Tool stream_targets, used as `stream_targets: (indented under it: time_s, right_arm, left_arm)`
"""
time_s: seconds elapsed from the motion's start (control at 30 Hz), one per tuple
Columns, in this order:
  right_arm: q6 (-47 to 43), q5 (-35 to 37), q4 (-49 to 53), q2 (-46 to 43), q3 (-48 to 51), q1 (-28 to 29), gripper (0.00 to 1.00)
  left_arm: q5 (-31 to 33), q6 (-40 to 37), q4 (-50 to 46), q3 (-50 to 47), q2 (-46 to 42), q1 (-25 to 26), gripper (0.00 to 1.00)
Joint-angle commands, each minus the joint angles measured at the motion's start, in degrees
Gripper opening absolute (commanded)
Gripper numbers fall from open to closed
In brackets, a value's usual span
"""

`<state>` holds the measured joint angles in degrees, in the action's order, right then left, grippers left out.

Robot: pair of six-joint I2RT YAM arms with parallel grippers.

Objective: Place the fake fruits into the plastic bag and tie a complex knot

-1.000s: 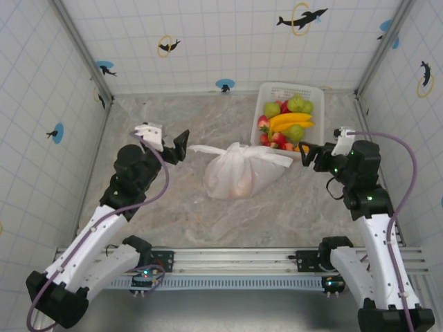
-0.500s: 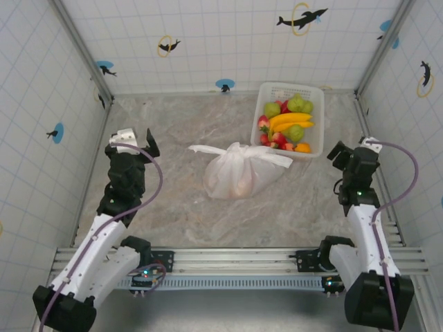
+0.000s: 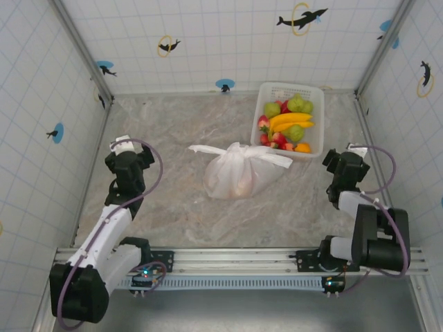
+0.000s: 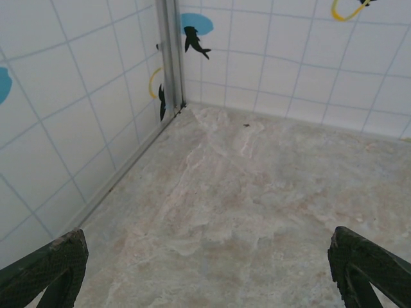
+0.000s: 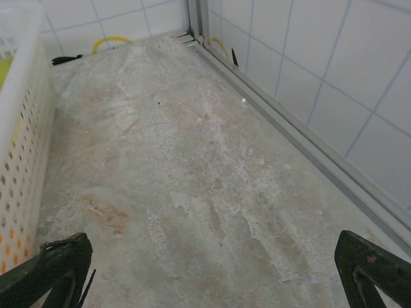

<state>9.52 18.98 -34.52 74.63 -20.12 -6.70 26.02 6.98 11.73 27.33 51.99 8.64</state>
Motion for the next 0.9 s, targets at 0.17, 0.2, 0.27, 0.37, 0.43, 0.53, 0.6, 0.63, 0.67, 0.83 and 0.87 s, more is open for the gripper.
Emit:
stream_targets:
  time_s: [0.17, 0.2, 0.27, 0.37, 0.43, 0.53, 0.6, 0.63, 0.67, 0.83, 0.87]
  right_arm:
    - [-5.9, -4.3, -9.3, -1.9, 2.0, 2.2, 1.00]
    - [-7.2, -4.0, -11.8, -2.9, 3.6, 3.2, 1.00]
    - [-9.5, -3.6, -14.0, -4.8, 5.8, 5.5, 1.00]
    - [-12.8, -3.8, -17.4, -7.0, 8.9, 8.7, 1.00]
    - [-13.7, -4.6, -18.2, -7.6, 9.8, 9.6, 1.00]
    - [-12.2, -6.8, -17.1, -7.2, 9.0, 7.6, 1.00]
    - [-11.0, -7.9, -17.1, -7.1, 8.8, 6.1, 1.00]
    - [-10.4, -8.2, -17.2, -7.2, 8.9, 5.5, 1.00]
    - [-10.2, -8.1, -17.6, -7.3, 9.0, 5.2, 1.00]
    - [-9.3, -8.5, -18.0, -7.4, 9.3, 4.2, 1.00]
    - [-9.2, -8.5, -18.1, -7.4, 9.3, 4.1, 1.00]
  left_arm:
    - [0.5, 1.5, 8.5, -3.6, 6.3, -0.9, 0.97]
    - [0.4, 1.5, 9.5, -3.9, 7.2, -0.8, 0.97]
    - [-0.4, 1.0, 12.0, -4.8, 8.6, -0.9, 0.97]
    - [-1.6, -0.4, 16.5, -6.6, 10.8, -1.1, 0.97]
    - [-2.2, -1.6, 19.6, -7.7, 12.4, -1.2, 0.97]
    - [-3.8, -4.3, 25.0, -9.3, 14.9, -1.3, 0.97]
    - [-5.4, -5.9, 30.3, -11.1, 16.5, -1.4, 0.97]
    - [-6.8, -6.8, 33.8, -12.2, 17.3, -1.6, 0.97]
    - [-8.1, -7.3, 36.5, -13.0, 18.1, -1.6, 0.97]
    - [-14.2, -11.4, 50.4, -15.1, 24.0, -2.2, 0.97]
    - [-14.8, -12.5, 52.0, -15.1, 25.2, -2.2, 0.97]
